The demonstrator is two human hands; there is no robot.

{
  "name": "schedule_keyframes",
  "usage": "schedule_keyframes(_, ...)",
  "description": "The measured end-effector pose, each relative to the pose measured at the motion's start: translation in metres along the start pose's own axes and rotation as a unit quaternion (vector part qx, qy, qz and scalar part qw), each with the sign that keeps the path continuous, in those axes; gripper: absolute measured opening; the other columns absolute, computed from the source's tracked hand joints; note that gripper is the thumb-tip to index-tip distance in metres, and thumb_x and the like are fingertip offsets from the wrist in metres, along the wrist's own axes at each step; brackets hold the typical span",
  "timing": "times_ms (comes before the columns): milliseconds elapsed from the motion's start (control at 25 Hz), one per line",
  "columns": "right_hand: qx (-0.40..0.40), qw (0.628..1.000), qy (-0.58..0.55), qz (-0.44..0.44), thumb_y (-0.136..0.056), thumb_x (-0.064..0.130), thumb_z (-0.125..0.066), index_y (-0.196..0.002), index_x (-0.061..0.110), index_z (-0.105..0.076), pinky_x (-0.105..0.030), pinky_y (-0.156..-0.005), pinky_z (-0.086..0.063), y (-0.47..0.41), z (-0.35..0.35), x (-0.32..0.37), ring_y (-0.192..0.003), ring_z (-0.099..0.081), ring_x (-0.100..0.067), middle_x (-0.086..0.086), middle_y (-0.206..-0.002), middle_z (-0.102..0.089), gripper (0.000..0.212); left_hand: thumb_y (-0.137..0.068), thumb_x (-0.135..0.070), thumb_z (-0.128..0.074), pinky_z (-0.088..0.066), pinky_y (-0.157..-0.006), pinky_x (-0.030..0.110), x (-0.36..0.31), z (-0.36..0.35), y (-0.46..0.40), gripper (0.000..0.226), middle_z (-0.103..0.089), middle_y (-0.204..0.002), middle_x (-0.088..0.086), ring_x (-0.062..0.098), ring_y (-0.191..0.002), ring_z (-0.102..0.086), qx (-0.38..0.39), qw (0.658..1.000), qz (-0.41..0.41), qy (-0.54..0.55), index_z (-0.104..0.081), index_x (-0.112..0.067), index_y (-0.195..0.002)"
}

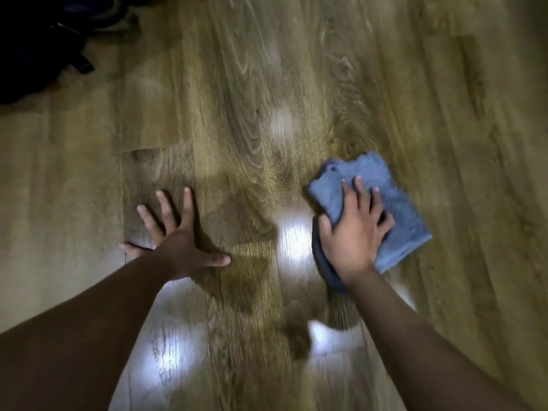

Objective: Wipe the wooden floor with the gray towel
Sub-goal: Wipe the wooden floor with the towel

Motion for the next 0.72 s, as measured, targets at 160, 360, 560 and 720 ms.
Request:
schedule_keyframes(160,-0.014,1.000,0.000,0.007,-0.084,0.044,-0.059,-0.148,0.022,-0.036,-0.063,-0.112,-0.014,-0.118,0.004,0.014,-0.149,-0.019,-0.034,0.000,-0.162,-0.028,0.072,-0.047,-0.076,-0.085,0.005,-0.101,0.088,0.001,0.000,-0.001,0.156,0.068,-0.132,-0.012,0.034,-0.134,0.053,0.007,1.000,-0.001,0.019,0.047,-0.061,-0.129)
schedule_keyframes(360,-0.026,0.997,-0.040,0.054,-0.084,0.035,-0.064,-0.148,0.021,-0.039,-0.057,-0.118,-0.012,-0.124,0.009,0.037,-0.149,-0.019,-0.033,0.004,-0.161,-0.030,0.070,-0.050,-0.074,-0.085,0.006,-0.102,0.087,0.000,-0.001,0.000,0.155,0.066,-0.136,-0.011,0.034,-0.135,0.053,0.007,1.000,-0.005,0.015,0.048,-0.061,-0.127)
schedule_keyframes(560,0.033,0.979,-0.037,0.195,-0.077,0.035,-0.068,-0.149,0.024,-0.040,-0.053,-0.121,-0.013,0.014,-0.001,0.047,-0.153,-0.014,-0.025,0.008,-0.162,-0.028,0.078,-0.049,-0.075,-0.085,0.006,-0.101,0.087,0.002,-0.001,-0.002,0.157,0.067,-0.135,-0.012,0.034,-0.135,0.053,0.009,1.000,-0.004,0.013,0.046,-0.058,-0.133)
schedule_keyframes(720,0.045,0.976,-0.003,0.211,-0.068,0.040,-0.076,-0.147,0.025,-0.041,-0.055,-0.119,-0.018,0.081,-0.017,0.042,-0.152,-0.019,-0.027,0.007,-0.162,-0.030,0.088,-0.047,-0.076,-0.086,0.004,-0.100,0.086,0.003,-0.002,-0.005,0.158,0.067,-0.134,-0.013,0.034,-0.135,0.053,-0.002,1.000,0.005,0.010,0.049,-0.060,-0.128)
Point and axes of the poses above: each hand's wrist, its own y-axis away from the middle knuckle, its own z-axis out of the back of the hand, x = y × z, the point moved 2 cm from there along -y, towards the middle knuckle
